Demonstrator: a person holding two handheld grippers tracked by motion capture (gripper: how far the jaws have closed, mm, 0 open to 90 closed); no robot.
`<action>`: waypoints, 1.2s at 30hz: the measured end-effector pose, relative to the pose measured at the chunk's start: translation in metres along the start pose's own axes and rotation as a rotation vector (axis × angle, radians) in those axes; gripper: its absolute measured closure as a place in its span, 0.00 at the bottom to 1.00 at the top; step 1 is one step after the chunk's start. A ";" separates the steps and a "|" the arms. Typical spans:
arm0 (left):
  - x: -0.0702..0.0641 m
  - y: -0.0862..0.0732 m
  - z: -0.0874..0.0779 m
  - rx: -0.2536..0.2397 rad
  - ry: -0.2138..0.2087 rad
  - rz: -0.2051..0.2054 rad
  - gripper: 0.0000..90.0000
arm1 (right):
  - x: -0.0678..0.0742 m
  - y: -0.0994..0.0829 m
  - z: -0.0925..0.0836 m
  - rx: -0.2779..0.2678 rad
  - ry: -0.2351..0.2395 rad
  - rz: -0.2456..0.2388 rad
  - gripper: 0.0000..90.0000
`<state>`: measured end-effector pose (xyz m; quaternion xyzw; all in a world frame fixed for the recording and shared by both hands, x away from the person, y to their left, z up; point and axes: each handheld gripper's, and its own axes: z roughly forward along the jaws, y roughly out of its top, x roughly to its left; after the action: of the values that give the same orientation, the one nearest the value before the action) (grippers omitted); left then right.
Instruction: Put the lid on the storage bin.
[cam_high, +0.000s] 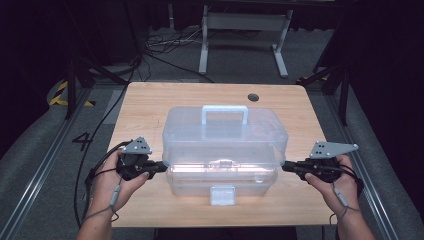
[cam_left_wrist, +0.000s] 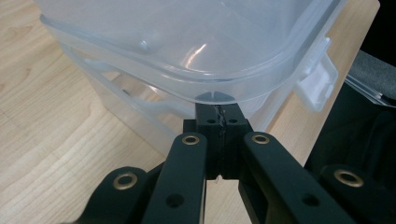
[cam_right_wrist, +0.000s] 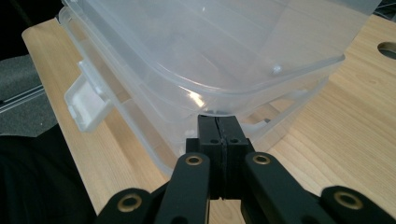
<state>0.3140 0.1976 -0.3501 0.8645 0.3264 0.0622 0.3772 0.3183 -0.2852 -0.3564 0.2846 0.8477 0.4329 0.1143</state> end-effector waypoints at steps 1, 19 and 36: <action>0.000 0.000 0.001 0.005 -0.002 0.001 1.00 | 0.000 0.000 0.000 0.007 0.003 0.002 1.00; -0.002 -0.001 0.006 0.099 -0.015 -0.004 1.00 | 0.002 -0.001 0.005 0.102 0.019 -0.016 1.00; -0.004 -0.002 0.013 0.192 -0.022 -0.009 1.00 | 0.003 -0.002 0.010 0.193 0.037 -0.035 1.00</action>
<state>0.3144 0.1886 -0.3604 0.8958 0.3307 0.0194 0.2963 0.3191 -0.2776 -0.3638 0.2715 0.8922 0.3524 0.0782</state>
